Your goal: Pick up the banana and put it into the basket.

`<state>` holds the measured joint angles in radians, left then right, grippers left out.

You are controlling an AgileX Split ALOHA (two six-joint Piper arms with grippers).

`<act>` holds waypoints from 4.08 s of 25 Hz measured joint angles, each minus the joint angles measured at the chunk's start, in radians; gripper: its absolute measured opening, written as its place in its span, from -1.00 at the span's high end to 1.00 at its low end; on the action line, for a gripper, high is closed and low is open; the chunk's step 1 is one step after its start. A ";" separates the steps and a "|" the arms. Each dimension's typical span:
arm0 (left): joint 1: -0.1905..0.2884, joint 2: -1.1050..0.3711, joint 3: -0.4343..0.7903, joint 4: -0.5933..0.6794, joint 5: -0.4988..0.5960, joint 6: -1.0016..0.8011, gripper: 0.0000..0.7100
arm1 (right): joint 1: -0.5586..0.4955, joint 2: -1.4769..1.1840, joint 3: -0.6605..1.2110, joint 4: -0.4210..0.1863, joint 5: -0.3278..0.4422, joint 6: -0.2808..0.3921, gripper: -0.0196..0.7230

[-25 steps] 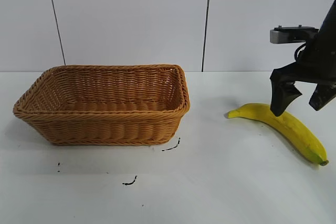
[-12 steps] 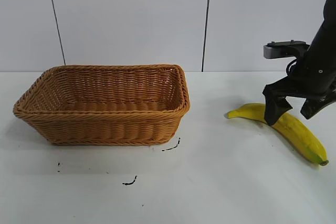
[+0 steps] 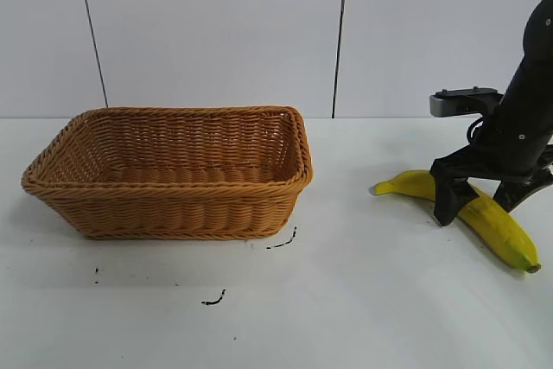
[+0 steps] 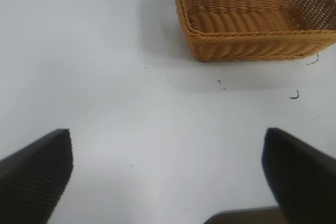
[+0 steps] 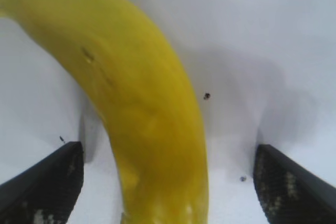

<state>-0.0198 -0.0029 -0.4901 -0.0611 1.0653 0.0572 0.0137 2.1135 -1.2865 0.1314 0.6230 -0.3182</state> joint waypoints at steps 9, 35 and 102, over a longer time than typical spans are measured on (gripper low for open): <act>0.000 0.000 0.000 0.000 0.000 0.000 -0.96 | 0.000 -0.180 -0.050 -0.010 0.143 0.001 0.09; 0.000 0.000 0.000 0.000 0.000 0.000 -0.96 | 0.639 0.196 -0.863 -0.224 0.274 -0.121 0.09; 0.000 0.000 0.000 0.000 0.000 0.000 -0.96 | 0.044 0.105 -0.872 -0.202 0.593 0.352 -0.91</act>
<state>-0.0198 -0.0029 -0.4901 -0.0611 1.0653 0.0572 0.0573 2.2189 -2.1582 -0.0709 1.2163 0.0338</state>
